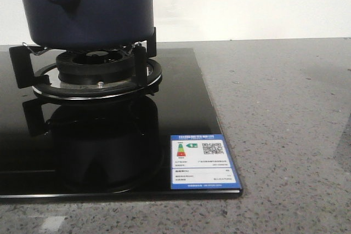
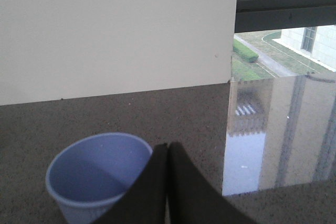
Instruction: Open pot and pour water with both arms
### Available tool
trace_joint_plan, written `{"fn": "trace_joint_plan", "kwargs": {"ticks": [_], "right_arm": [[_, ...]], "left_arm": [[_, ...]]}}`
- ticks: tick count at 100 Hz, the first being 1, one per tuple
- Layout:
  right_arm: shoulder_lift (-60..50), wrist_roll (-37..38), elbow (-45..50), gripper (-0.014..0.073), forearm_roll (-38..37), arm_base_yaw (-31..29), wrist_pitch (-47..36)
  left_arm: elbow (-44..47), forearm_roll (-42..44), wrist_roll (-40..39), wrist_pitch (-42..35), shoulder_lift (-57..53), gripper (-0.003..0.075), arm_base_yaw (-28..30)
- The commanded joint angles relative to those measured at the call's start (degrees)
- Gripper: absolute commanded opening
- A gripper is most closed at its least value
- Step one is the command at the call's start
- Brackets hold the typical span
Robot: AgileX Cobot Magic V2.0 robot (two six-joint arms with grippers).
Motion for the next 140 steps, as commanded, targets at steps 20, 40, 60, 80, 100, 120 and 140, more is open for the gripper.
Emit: {"fn": "trace_joint_plan", "kwargs": {"ticks": [20,40,60,80,100,120,140], "right_arm": [[-15.47,0.04,14.79,-0.0074,2.17,1.63,-4.71],[-26.48,1.89,20.74,-0.0074,2.74,3.36,-0.99],[-29.64,1.89,20.74,-0.0074,6.61,3.36,9.38],[-29.64,1.89,20.74,-0.0074,6.61,3.66,11.04],[-29.64,1.89,20.74,-0.0074,6.61,3.72,13.15],[-29.64,1.89,20.74,-0.0074,6.61,3.72,12.45],[-29.64,1.89,20.74,-0.0074,6.61,3.72,12.45]], "left_arm": [[1.90,-0.55,-0.62,-4.08,-1.52,-0.0019,0.06],[1.90,-0.55,-0.62,-4.08,-1.52,-0.0019,0.06],[1.90,-0.55,-0.62,-4.08,-1.52,-0.0019,0.06],[1.90,-0.55,-0.62,-4.08,-1.52,-0.0019,0.06],[1.90,-0.55,-0.62,-4.08,-1.52,-0.0019,0.06],[1.90,-0.55,-0.62,-4.08,-1.52,-0.0019,0.06],[1.90,-0.55,-0.62,-4.08,-1.52,-0.0019,0.06]]}}
